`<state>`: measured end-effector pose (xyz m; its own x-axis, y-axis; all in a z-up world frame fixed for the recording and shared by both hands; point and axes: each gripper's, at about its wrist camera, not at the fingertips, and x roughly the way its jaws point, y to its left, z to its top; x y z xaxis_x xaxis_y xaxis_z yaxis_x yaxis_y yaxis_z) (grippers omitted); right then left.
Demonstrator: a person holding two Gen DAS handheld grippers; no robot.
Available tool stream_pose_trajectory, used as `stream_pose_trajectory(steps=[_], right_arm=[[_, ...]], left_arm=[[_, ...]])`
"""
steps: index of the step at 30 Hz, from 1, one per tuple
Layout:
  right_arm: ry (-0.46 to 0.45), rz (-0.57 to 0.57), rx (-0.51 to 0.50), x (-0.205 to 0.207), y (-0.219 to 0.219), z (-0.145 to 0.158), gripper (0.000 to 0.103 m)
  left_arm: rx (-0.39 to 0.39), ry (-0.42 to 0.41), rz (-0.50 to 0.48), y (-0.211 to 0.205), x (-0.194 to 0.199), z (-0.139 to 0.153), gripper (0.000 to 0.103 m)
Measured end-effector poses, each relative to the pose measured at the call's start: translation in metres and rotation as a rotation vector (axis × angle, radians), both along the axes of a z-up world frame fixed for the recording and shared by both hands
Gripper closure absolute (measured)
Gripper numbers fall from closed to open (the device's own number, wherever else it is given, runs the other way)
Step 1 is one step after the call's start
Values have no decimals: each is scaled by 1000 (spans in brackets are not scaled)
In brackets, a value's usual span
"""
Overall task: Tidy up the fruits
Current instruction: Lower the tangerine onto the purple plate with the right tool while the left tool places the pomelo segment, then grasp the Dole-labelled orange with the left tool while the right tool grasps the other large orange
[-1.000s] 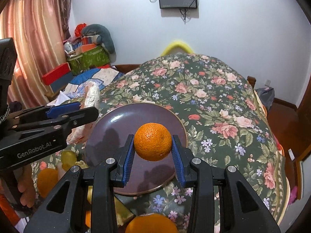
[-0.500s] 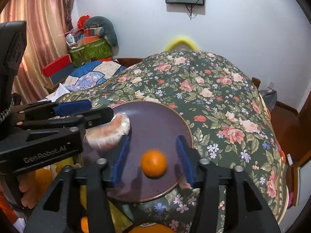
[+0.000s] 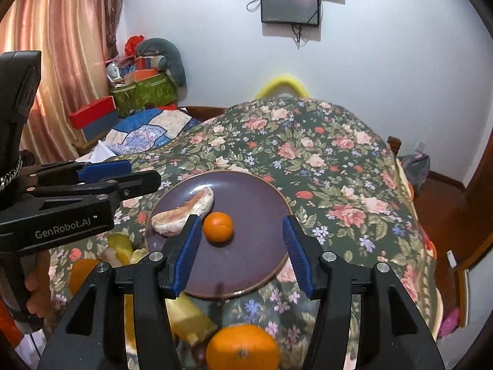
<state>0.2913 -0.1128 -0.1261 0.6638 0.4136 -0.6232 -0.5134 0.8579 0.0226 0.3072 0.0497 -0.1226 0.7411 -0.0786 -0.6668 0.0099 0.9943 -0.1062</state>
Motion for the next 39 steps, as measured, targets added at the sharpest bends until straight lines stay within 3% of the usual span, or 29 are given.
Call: stream_pose_trajectory(steps=[8,16,26,30,39], right_arm=[[-20,1,6,-32,-8,14,52],[8,-4,39,-57,-20,14,52],[46,-40,27,-74,-34,-1,50],[58,-58,15,-78,-38,-9,45],[121,-74,-16,-77,-43,-37,44]], left_arm=[[8,-20,4,-1,-44,20,55],[21,-16,6,-4,-85,24,47],[18,45,18,2,-115,0,47],[13,78,30,8,-120,-14,47],[-7,171,37,16,-117,-51,47]])
